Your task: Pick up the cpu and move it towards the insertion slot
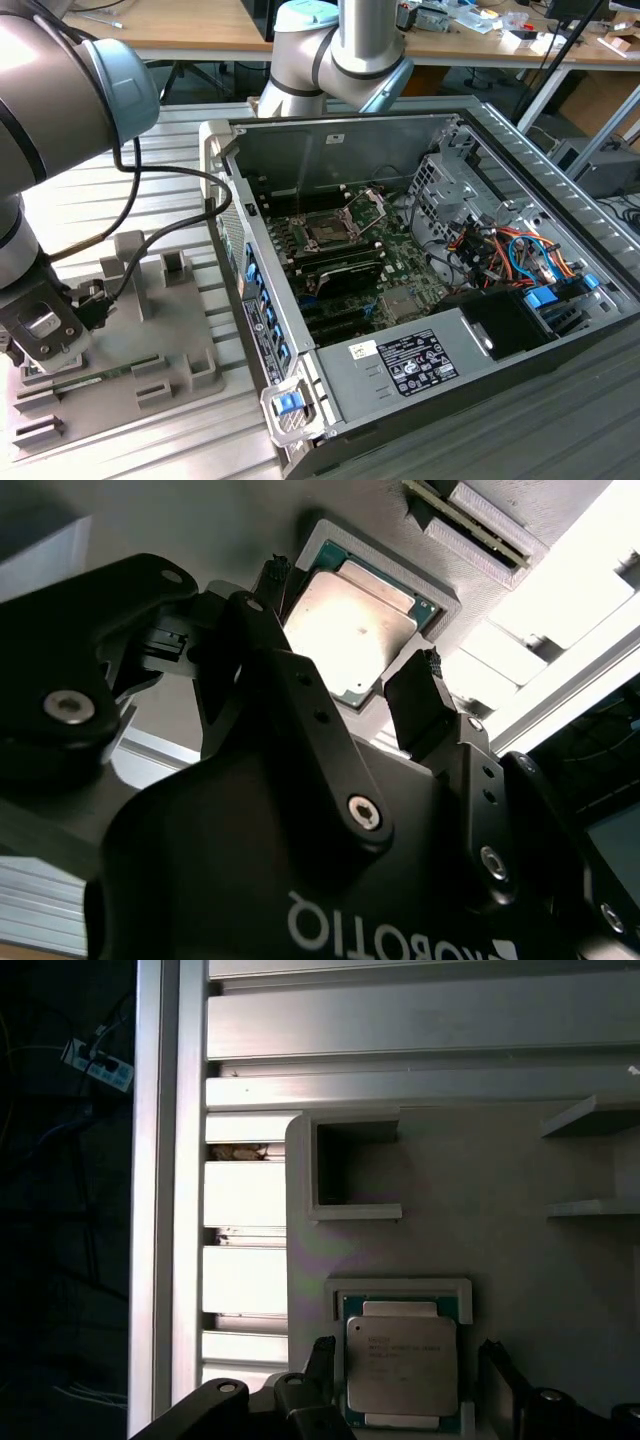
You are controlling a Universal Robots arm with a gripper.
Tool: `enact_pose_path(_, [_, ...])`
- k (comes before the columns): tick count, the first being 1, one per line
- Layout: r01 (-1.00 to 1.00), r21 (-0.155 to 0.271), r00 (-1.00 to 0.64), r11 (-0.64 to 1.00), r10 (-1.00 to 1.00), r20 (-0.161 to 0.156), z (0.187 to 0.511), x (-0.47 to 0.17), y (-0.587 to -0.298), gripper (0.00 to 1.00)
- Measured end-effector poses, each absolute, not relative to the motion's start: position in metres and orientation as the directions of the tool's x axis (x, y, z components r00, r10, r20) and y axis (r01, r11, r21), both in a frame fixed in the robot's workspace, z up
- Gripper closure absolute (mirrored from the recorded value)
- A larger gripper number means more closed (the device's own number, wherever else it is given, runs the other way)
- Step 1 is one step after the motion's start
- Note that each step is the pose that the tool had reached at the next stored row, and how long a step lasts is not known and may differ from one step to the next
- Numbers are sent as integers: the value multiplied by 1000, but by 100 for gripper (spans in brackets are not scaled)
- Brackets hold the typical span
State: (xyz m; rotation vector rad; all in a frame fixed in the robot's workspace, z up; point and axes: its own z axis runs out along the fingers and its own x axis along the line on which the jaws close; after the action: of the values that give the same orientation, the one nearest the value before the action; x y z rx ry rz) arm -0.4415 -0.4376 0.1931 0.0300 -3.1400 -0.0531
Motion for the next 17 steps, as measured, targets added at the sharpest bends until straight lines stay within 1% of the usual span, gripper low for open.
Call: enact_pose_path(17, [-19, 34, -1000, 999, -19, 1, 188, -441, -438, 33])
